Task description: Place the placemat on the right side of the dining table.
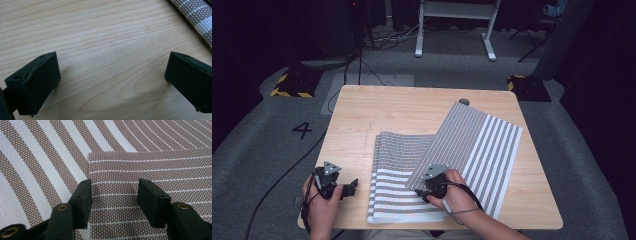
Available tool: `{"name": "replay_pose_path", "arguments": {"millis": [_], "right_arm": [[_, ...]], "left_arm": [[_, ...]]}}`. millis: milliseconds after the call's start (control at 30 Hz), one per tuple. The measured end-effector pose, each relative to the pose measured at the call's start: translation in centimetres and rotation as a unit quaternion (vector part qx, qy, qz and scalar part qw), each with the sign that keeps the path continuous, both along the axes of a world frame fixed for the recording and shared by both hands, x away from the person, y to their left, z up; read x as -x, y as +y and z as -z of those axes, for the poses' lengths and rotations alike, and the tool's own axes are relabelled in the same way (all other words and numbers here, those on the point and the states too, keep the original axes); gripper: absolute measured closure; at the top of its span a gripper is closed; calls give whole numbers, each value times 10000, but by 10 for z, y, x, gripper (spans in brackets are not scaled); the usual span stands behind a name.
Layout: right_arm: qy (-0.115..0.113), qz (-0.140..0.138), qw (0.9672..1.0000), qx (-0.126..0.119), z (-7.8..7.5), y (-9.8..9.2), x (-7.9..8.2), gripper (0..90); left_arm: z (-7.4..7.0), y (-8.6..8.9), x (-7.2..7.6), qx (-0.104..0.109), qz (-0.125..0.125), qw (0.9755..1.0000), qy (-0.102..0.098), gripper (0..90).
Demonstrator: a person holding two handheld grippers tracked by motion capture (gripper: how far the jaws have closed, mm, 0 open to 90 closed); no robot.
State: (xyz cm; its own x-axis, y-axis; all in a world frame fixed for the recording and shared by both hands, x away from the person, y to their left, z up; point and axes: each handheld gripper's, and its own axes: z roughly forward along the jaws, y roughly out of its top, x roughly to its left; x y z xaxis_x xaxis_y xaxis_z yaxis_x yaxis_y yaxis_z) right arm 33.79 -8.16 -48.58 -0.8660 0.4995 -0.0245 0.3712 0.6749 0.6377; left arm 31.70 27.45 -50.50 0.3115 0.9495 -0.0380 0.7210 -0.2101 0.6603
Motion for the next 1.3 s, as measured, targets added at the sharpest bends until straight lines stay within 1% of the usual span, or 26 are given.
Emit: {"name": "replay_pose_path", "arguments": {"millis": [67,100,133,167,233,267,300,333,367,433,467,500,600,633,667,700,733,767,833,900,1033,1067,1100,1133,1267,1300], "right_arm": [[-52,-25,10000,-36,0,-1,0,506],[11,15,10000,-66,0,-1,0,518],[69,93,9999,-98,0,-1,1,609],[-33,-5,10000,-77,-1,-3,-2,679],[-77,-73,9999,-79,-1,-5,-5,756],[-64,-56,10000,34,-4,-7,-6,809],[-158,-115,9998,88,-5,-8,-7,839],[-114,-110,9998,98,-7,-9,-7,854],[-147,-163,9997,93,-9,-10,-8,862],[-229,-248,9993,166,-14,-13,-7,870],[-237,-326,9989,234,-16,-15,-6,872],[-259,-413,9985,247,-17,-18,-4,873],[-156,-555,9980,252,-20,-32,3,873],[-37,-549,9982,234,-20,-37,4,873],[-37,-549,9982,234,-20,-37,4,873],[133,-577,9982,136,-21,-52,7,871],[133,-577,9982,136,-21,-52,7,871],[169,-609,9979,125,-24,-65,10,867],[187,-622,9978,119,-27,-74,13,860],[199,-682,9974,82,-29,-88,18,850],[213,-788,9962,309,-30,-105,27,842],[213,-788,9962,309,-30,-105,27,842],[249,-801,9956,427,-28,-115,31,843],[252,-786,9956,440,-28,-119,32,843],[319,-586,9966,487,-28,-137,37,843],[398,-537,9967,460,-28,-141,39,843]], "left_arm": [[0,0,0,-2,2,10000,0,0],[0,0,0,0,0,10000,0,0],[0,0,0,-1,1,10000,1,0],[0,0,0,-1,0,10000,-1,0],[0,0,0,-3,3,10000,1,0],[0,0,0,-1,0,10000,0,0],[0,0,0,-4,-2,10000,-3,0],[0,0,0,2,-1,10000,1,0],[0,0,0,-5,-5,10000,-4,0],[0,0,0,1,1,10000,2,0],[0,0,0,-4,-1,10000,-1,0],[0,0,0,-4,-1,10000,-2,0],[0,0,0,0,-1,10000,1,0],[0,0,0,-5,-2,10000,-4,0],[0,0,0,-5,-2,10000,-4,0],[0,0,0,-2,0,10000,8,0],[0,0,0,-2,0,10000,8,0],[0,0,-1,6,-10,10000,2,0],[0,0,-1,-7,-11,10000,3,0],[0,-1,-1,7,-30,10000,-3,0],[0,-1,-1,23,-32,10000,7,0],[0,-1,-1,23,-32,10000,7,0],[0,-1,-1,17,-35,10000,12,0],[0,-1,-1,15,-34,10000,7,0],[0,-1,-2,10,-35,10000,12,0],[0,-1,-2,9,-37,10000,11,0]]}}
